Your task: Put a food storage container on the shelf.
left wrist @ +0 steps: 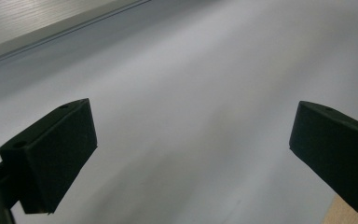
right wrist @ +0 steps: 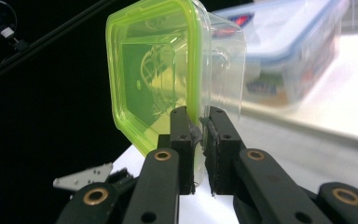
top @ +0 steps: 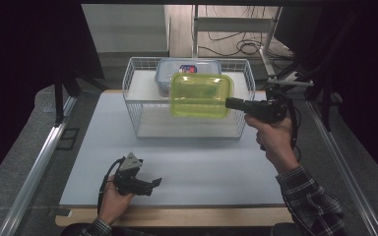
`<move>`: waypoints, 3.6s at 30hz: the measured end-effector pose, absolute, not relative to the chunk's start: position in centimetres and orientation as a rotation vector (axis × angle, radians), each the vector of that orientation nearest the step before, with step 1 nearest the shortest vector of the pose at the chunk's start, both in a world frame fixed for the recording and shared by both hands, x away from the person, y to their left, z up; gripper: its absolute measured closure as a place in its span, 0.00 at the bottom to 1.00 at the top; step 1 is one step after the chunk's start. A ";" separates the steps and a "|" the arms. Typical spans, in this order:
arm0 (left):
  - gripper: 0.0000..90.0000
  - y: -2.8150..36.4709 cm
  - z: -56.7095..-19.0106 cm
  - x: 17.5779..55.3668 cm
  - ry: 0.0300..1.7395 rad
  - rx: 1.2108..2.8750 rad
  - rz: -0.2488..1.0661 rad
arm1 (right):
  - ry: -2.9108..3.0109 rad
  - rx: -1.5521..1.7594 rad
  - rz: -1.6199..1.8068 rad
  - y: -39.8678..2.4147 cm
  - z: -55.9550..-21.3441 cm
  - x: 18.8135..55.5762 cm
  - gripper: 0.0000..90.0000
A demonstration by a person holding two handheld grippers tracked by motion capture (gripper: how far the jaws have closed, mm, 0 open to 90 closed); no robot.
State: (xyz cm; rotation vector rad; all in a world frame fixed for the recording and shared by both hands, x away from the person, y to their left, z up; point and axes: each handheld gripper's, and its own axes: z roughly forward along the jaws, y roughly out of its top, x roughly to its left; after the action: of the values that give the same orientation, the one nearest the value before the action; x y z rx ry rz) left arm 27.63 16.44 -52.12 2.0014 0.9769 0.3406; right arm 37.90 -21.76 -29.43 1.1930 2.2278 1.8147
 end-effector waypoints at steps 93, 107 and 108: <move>0.01 16.4 -52.6 27.9 0.960 2.042 0.288 | 2.099 1.287 1.457 -16.1 -24.2 48.5 0.42; 0.01 16.3 -52.6 27.9 0.970 2.036 0.288 | 2.194 1.124 1.439 -18.3 -25.6 45.6 0.23; 0.01 16.3 -52.7 27.9 0.971 2.037 0.288 | 2.199 1.116 1.435 -18.4 -25.8 45.4 0.22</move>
State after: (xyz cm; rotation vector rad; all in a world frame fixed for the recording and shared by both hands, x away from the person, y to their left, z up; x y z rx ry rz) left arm 27.95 16.30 -52.65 2.0365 0.9706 0.2876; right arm 45.37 -18.36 -25.82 1.1162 2.1989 1.4346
